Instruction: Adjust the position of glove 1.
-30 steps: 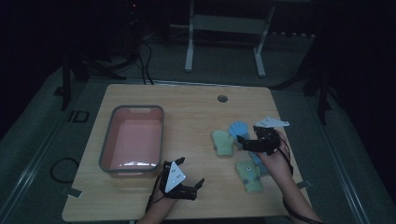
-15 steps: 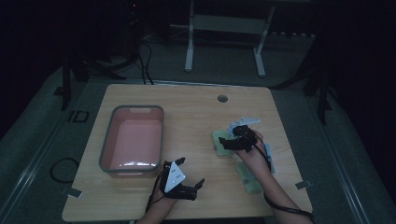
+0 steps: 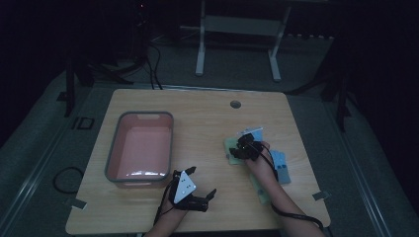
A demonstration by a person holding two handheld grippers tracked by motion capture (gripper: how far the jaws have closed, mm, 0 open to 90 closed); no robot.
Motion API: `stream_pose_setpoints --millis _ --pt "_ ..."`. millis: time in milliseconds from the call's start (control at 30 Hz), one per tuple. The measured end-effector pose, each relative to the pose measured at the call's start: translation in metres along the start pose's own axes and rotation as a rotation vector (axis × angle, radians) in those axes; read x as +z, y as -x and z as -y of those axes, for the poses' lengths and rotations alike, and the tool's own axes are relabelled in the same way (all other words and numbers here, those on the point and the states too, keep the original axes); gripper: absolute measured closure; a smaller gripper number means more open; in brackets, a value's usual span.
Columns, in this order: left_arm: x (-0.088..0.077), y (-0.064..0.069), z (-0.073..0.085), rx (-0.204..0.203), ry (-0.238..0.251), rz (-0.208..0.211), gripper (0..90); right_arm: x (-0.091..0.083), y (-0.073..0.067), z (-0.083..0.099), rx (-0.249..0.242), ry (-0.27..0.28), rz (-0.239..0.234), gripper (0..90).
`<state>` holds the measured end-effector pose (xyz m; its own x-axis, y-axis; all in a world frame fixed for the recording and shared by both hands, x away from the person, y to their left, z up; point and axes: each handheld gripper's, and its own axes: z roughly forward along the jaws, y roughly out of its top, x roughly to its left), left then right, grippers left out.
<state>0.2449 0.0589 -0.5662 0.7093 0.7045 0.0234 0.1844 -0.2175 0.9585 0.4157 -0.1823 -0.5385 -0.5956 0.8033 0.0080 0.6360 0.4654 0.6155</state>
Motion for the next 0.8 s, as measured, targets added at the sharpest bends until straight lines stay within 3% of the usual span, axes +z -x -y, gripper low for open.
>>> stream_pose_setpoints --millis 67,200,467,533,600,667,700,800 --pt "0.000 0.000 0.000 0.001 -0.001 -0.003 1.0 0.000 -0.002 0.001 0.007 -0.003 0.002 76.2" --pt "0.000 0.001 0.000 0.005 -0.001 -0.004 1.0 -0.002 -0.005 0.001 0.022 0.002 0.007 85.0" --pt "0.000 0.000 0.000 0.001 0.003 -0.003 1.0 -0.032 -0.019 -0.001 0.057 0.041 -0.016 85.8" --pt "0.000 0.000 0.000 0.000 0.004 -0.001 1.0 -0.044 -0.029 -0.002 0.038 0.072 0.003 85.8" --pt "0.000 0.000 0.000 0.000 0.003 0.000 1.0 -0.055 -0.036 -0.002 0.060 0.091 -0.019 85.8" --pt "-0.001 0.000 0.000 0.000 0.006 -0.001 1.0 -0.063 -0.048 0.001 0.015 0.101 0.029 85.8" --pt "-0.001 0.000 0.000 -0.001 0.008 -0.001 1.0 -0.067 -0.054 0.004 0.043 0.106 -0.009 85.8" --pt "-0.001 0.000 0.000 -0.004 0.010 -0.001 1.0 -0.070 -0.063 0.008 0.024 0.106 0.000 85.8"
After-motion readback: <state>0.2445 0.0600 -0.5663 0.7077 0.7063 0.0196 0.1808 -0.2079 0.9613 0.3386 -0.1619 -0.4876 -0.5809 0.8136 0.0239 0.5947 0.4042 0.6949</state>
